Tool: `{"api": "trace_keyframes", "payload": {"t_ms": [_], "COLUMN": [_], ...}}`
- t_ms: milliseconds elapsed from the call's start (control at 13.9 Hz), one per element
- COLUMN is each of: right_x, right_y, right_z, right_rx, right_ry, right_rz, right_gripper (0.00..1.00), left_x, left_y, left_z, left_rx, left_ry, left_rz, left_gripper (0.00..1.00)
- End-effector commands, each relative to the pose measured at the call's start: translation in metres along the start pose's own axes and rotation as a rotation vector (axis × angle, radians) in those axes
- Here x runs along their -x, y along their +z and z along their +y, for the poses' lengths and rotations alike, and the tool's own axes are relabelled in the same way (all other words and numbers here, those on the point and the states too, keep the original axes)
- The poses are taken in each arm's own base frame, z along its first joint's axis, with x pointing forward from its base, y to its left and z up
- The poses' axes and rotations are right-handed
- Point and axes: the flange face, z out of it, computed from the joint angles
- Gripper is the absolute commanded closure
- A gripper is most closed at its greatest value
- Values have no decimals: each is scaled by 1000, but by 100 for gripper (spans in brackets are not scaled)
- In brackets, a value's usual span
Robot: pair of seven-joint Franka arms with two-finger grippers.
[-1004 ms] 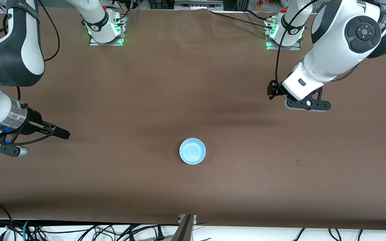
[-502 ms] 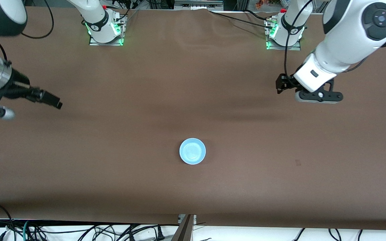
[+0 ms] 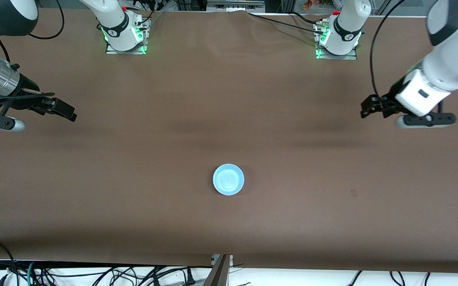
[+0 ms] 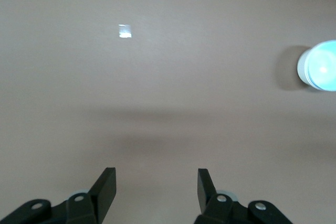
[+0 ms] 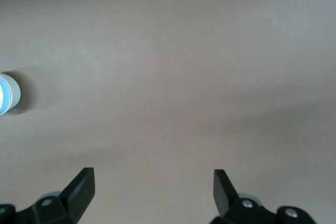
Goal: Stack pink and blue bowls on white bowl
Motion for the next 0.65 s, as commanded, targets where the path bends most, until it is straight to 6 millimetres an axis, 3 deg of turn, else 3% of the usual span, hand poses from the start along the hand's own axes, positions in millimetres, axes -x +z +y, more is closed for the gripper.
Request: {"api": "trace_keyframes", "payload": {"t_ms": [0, 143, 358, 574], "right_x": [0, 0, 0, 0], "right_y": [-10, -9, -9, -9], "right_z": [4, 4, 6, 6], "right_rx": [-2, 3, 6, 6], "right_ry": [-18, -18, -21, -41], "right_rz": [22, 20, 21, 18], "right_gripper": [0, 0, 0, 0], "left_x": [9, 9, 0, -11], "left_y": [-17, -22, -52, -76], "left_z": [-24, -33, -41, -46], "left_rx": [-12, -11, -4, -19], "left_ry": [-10, -26, -42, -55], "left_rz": [2, 8, 73, 130], "left_gripper": [27, 26, 19, 0]}}
